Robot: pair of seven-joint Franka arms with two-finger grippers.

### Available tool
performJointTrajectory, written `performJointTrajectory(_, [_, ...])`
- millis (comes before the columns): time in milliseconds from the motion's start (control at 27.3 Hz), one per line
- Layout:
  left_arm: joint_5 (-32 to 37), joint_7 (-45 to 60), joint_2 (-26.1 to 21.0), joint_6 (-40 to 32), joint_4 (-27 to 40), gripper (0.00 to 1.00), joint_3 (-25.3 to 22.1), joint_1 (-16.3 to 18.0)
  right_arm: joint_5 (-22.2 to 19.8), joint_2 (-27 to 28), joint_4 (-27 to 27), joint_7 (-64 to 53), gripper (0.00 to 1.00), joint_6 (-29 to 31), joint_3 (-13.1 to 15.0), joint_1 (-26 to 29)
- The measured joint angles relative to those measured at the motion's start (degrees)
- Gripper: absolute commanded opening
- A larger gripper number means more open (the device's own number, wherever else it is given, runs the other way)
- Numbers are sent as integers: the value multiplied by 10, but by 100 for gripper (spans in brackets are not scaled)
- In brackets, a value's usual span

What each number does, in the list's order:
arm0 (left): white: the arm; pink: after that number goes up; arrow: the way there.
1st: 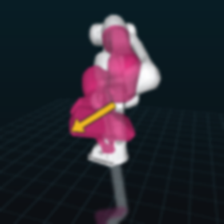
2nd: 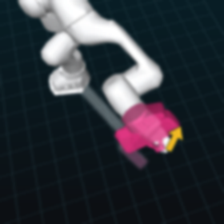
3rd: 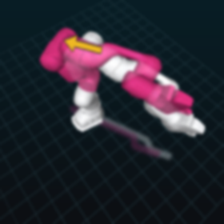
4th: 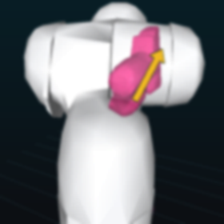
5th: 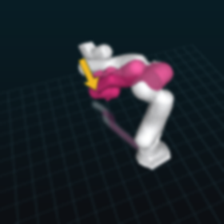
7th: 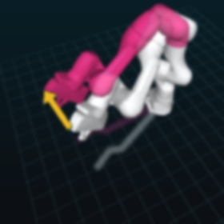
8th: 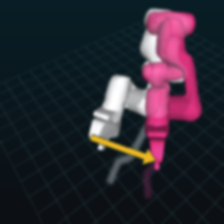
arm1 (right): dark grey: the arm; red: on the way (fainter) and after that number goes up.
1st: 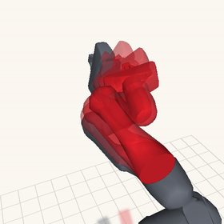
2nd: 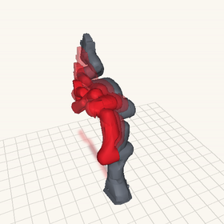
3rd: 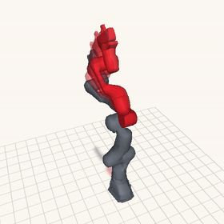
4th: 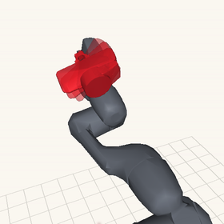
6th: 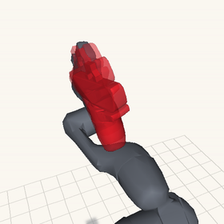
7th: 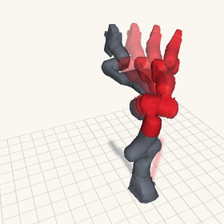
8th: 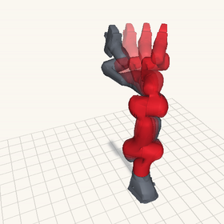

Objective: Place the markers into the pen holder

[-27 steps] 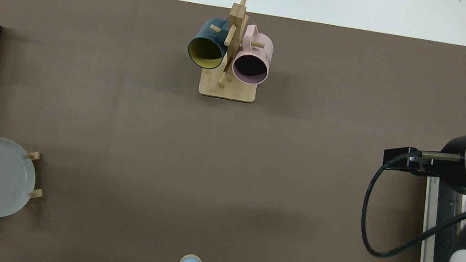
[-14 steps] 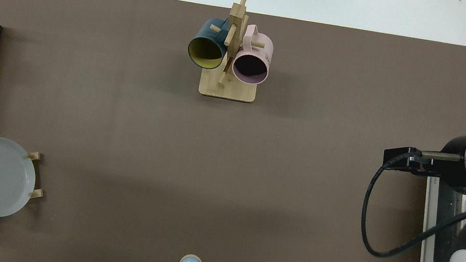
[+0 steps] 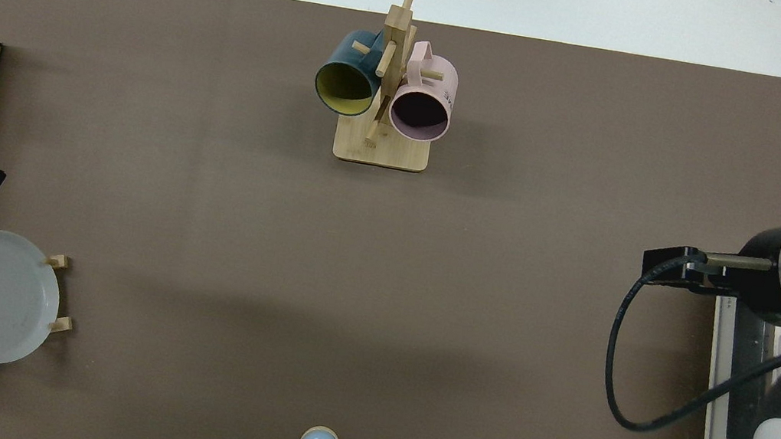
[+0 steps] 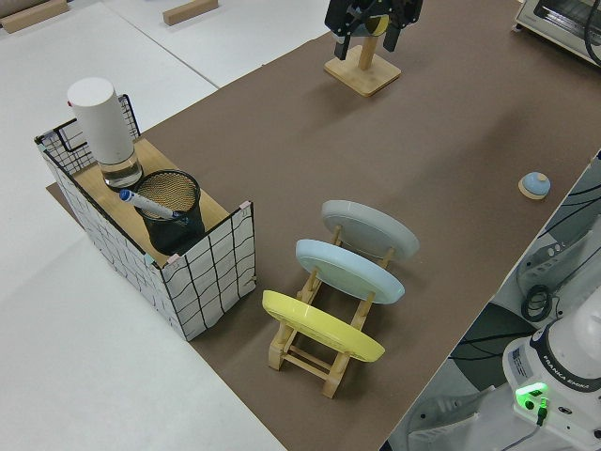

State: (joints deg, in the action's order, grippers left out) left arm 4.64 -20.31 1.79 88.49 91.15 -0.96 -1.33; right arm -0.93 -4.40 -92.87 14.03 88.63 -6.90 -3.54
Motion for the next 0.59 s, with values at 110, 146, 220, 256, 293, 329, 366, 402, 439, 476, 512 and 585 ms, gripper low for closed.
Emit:
performJointTrajectory(110, [-16,17,7,-9,0,100,0,0,0,0,0,0,99,0,0,0])
performJointTrajectory(146, [-23,23,10,-11,0,100,0,0,0,0,0,0,99,0,0,0])
performJointTrajectory(220, [-32,31,14,-15,0,100,0,0,0,0,0,0,99,0,0,0])
performJointTrajectory(256, [-34,32,16,-16,0,100,0,0,0,0,0,0,99,0,0,0])
performJointTrajectory(293, [-36,33,18,-17,0,100,0,0,0,0,0,0,99,0,0,0])
performJointTrajectory(329, [-38,34,19,-17,0,100,0,0,0,0,0,0,99,0,0,0])
performJointTrajectory(366, [-38,34,20,-18,0,100,0,0,0,0,0,0,99,0,0,0])
performJointTrajectory(402, [-39,34,20,-20,0,100,0,0,0,0,0,0,99,0,0,0])
performJointTrajectory(439, [-39,35,20,-22,0,100,-1,0,0,0,0,0,99,0,0,0])
performJointTrajectory(476, [-39,35,21,-22,0,100,-2,0,0,0,0,0,99,0,0,0])
performJointTrajectory(512, [-39,35,21,-23,-1,100,-4,0,0,0,0,0,99,0,0,0])
performJointTrajectory(585, [-39,35,21,-25,-5,100,-8,0,0,0,0,0,99,0,0,0])
